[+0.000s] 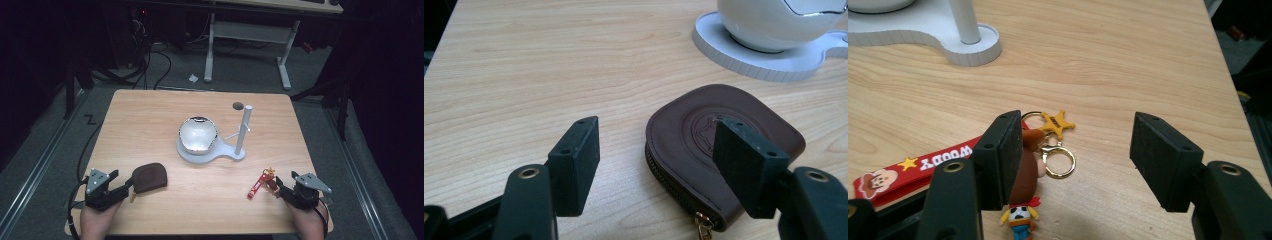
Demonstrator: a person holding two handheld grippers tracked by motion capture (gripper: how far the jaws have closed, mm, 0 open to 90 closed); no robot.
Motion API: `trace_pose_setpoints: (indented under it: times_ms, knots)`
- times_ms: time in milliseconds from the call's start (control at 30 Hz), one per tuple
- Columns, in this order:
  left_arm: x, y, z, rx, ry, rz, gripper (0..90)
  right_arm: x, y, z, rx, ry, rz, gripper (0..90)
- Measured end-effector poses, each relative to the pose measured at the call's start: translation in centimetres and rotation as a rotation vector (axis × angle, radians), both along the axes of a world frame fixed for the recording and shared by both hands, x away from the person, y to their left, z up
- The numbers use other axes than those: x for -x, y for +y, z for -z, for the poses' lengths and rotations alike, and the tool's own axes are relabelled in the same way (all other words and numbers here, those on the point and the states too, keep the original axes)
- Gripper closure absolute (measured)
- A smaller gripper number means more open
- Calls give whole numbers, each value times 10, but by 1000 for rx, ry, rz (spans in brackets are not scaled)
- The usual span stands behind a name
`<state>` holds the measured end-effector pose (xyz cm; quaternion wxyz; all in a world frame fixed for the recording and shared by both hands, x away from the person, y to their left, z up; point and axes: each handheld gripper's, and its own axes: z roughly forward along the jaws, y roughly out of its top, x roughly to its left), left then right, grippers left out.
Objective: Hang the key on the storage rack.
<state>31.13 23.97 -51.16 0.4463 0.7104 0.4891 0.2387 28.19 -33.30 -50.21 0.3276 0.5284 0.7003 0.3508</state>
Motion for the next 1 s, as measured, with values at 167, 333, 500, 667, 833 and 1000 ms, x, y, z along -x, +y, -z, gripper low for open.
trace_pose_setpoints:
  times_ms: [167,333,500,667,833,1000]
  knots:
    - [-1,-2,1,2,5,16,354,3,0,0,-4,-9,5,385]
    - [-3,-4,2,-17,14,33,340,3,-1,2,-10,-7,-3,398]
    - [-3,-2,3,8,17,31,338,3,-3,5,-21,-12,-1,413]
    - [-4,-2,3,23,19,31,340,3,-4,5,-26,-9,5,423]
    - [-2,-3,-1,47,10,33,339,4,-4,2,-40,-5,4,439]
    - [-6,2,-10,98,14,22,342,6,-6,0,-46,-11,13,446]
